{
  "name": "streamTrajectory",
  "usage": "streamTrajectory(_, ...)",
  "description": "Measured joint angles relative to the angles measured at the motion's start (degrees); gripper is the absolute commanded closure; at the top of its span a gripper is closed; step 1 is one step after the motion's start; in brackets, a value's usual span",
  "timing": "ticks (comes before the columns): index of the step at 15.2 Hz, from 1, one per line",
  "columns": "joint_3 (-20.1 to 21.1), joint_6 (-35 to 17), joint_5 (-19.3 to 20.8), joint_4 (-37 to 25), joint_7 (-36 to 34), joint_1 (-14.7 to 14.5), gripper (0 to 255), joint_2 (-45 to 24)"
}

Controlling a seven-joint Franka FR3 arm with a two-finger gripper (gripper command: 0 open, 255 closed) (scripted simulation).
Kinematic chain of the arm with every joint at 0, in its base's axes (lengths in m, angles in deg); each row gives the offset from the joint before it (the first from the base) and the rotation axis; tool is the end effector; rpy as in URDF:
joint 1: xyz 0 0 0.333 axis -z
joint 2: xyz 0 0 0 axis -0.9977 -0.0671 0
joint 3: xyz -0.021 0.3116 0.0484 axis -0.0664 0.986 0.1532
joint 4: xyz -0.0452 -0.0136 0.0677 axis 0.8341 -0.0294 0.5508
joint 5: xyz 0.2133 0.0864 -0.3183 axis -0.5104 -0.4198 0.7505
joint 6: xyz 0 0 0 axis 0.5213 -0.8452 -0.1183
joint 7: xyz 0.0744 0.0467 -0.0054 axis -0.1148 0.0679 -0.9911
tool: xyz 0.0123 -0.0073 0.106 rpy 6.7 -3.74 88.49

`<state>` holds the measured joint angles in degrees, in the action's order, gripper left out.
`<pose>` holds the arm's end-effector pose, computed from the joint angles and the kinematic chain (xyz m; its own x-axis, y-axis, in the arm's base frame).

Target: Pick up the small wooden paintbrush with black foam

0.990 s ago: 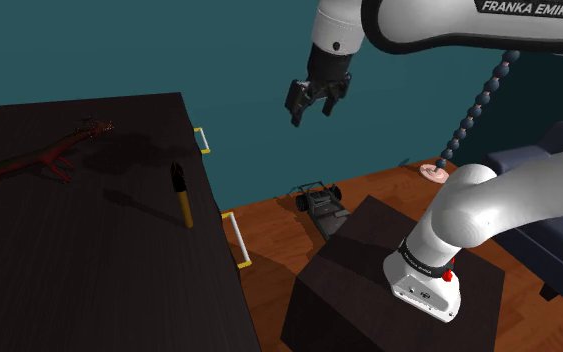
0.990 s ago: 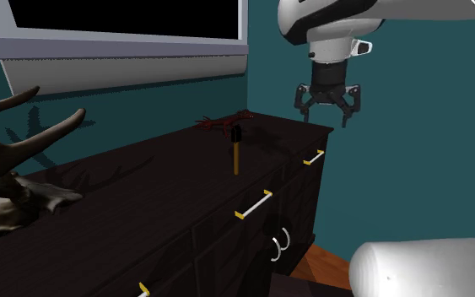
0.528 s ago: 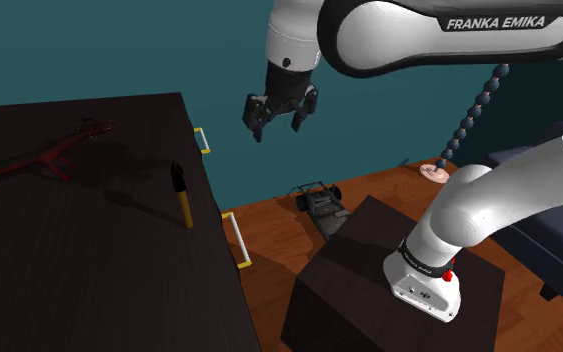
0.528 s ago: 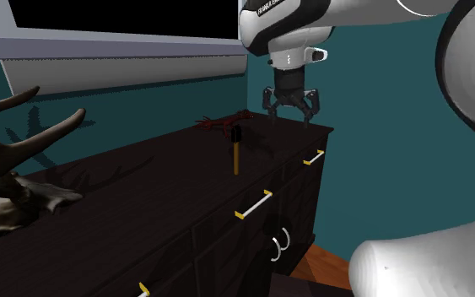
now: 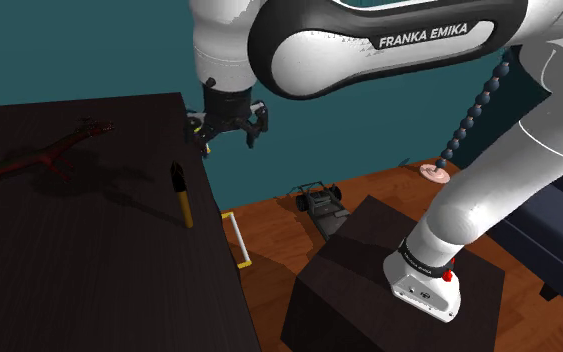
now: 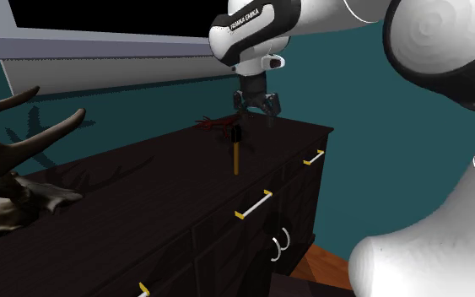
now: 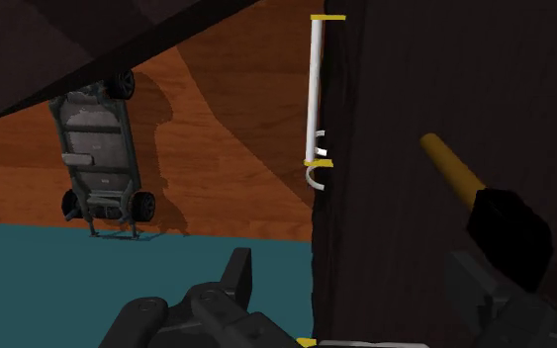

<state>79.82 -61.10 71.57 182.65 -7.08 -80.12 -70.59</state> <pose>0.3943 0.3560 0.5675 0.8968 -0.3794 0.2276 -0.3939 -0.9189 0.0202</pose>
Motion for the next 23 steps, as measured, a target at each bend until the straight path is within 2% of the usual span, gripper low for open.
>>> streamTrajectory(3,4.99,1.36,7.55,-6.22,-9.15,-0.41,0,-9.05)
streamTrajectory(5,7.01,4.08,14.13,-12.46,-15.32,-2.71,0,-16.72)
streamTrajectory(8,6.95,7.61,22.0,-20.2,-22.35,-8.67,0,-25.93)
streamTrajectory(10,6.54,7.36,23.32,-20.66,-23.67,-9.7,0,-27.41)
streamTrajectory(16,6.2,3.71,24.13,-17.08,-25.24,-9.48,0,-27.99)
streamTrajectory(17,6.2,3.37,24.09,-16.69,-25.27,-9.34,255,-27.9)
streamTrajectory(23,6.23,2.98,24.0,-16.25,-25.3,-9.16,255,-27.71)
